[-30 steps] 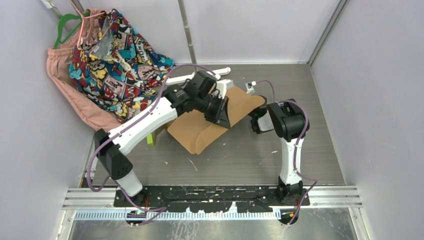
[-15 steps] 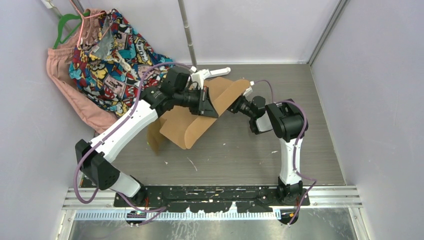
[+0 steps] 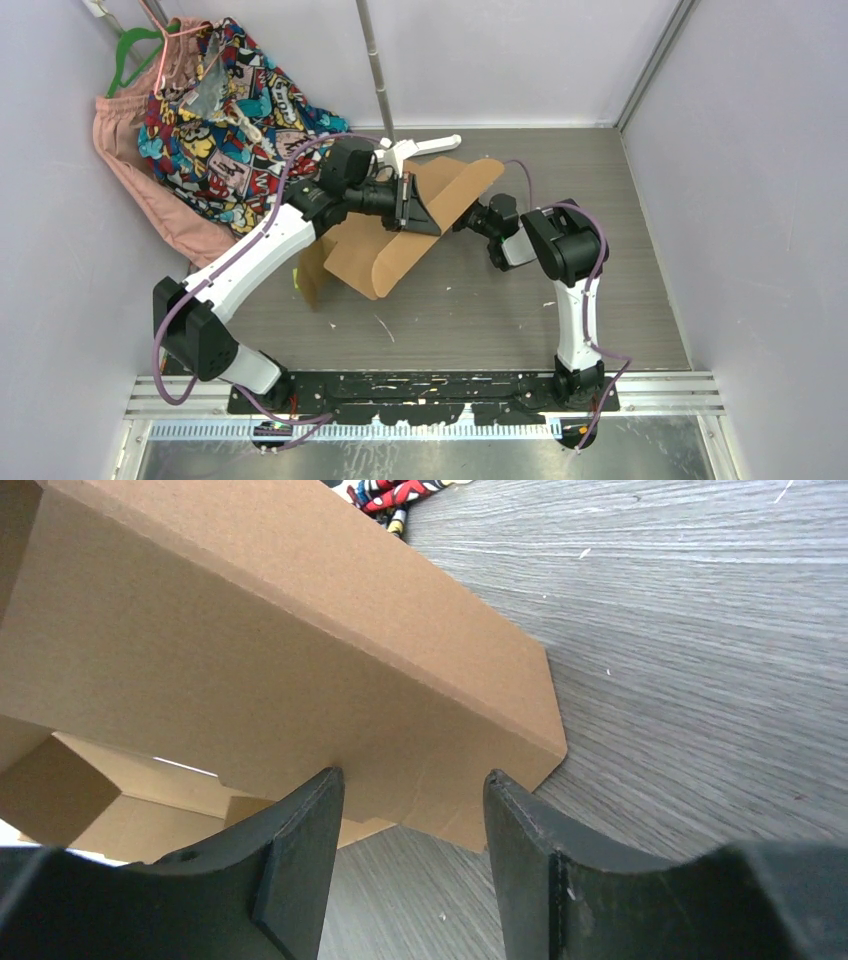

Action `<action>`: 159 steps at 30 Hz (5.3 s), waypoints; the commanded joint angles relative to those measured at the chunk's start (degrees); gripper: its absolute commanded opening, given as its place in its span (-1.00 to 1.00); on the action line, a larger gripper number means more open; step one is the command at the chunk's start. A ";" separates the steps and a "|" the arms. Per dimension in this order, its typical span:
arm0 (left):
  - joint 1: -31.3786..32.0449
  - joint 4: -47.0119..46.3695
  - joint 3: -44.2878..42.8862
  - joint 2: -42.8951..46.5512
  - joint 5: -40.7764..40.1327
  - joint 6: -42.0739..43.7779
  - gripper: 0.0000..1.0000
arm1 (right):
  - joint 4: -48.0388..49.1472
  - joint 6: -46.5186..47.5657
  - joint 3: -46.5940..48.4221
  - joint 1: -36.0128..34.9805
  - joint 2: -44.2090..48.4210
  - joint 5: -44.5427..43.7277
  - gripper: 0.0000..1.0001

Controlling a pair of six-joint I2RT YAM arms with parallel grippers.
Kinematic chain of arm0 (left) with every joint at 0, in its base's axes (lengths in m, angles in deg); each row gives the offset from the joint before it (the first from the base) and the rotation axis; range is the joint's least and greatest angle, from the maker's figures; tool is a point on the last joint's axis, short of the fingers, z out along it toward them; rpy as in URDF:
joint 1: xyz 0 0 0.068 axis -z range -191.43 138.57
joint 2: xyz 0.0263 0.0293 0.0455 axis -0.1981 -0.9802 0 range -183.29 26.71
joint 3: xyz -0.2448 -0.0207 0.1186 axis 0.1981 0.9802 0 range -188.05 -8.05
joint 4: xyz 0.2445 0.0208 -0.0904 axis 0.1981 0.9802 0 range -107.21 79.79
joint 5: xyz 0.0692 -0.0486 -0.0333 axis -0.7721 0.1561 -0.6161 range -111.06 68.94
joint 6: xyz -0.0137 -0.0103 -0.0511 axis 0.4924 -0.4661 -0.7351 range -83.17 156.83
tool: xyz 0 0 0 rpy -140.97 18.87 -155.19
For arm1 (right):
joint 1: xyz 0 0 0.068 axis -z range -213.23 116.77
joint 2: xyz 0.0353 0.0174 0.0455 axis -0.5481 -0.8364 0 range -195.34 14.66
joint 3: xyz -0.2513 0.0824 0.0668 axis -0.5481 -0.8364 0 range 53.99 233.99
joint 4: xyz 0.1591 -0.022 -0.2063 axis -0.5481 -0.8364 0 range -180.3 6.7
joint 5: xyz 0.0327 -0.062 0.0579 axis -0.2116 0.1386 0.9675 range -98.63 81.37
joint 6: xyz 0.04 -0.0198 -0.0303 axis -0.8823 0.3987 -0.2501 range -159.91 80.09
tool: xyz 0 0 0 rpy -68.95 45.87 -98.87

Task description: Fold the paper box

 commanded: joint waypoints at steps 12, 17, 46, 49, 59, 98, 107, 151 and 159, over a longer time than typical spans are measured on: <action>-3.01 -19.97 7.10 3.88 13.06 -14.13 -0.85 | -0.87 12.95 3.15 -2.83 2.39 -6.27 0.29; -4.80 -25.47 9.91 4.22 15.16 -18.12 -0.84 | -1.70 14.71 4.56 -3.29 2.14 -6.67 0.34; -8.83 -75.09 26.80 -0.97 21.84 -53.82 -0.83 | 4.71 19.85 6.74 -6.14 1.31 -7.73 0.29; -8.96 -80.01 27.85 -2.70 22.09 -56.93 -0.83 | 3.41 21.05 7.70 -6.53 1.01 -7.74 0.31; -9.02 -109.22 31.28 -11.64 21.65 -77.76 -0.81 | 0.41 23.64 11.93 -7.60 -1.40 -7.94 0.32; -12.83 -108.94 27.13 -10.77 25.71 -83.12 -0.82 | -5.25 23.48 16.16 -8.76 -2.92 -9.69 0.34; -16.53 -107.69 23.29 -11.63 26.96 -83.49 -0.83 | -6.87 23.50 16.29 -8.76 -2.30 -9.61 0.34; -16.10 -87.25 13.89 0.70 10.75 -84.46 -0.79 | -50.20 26.33 -1.46 -6.93 48.77 -11.08 0.47; -13.23 -76.78 7.59 3.91 5.29 -82.39 -0.82 | -58.56 26.31 0.44 -6.19 53.97 -14.24 0.49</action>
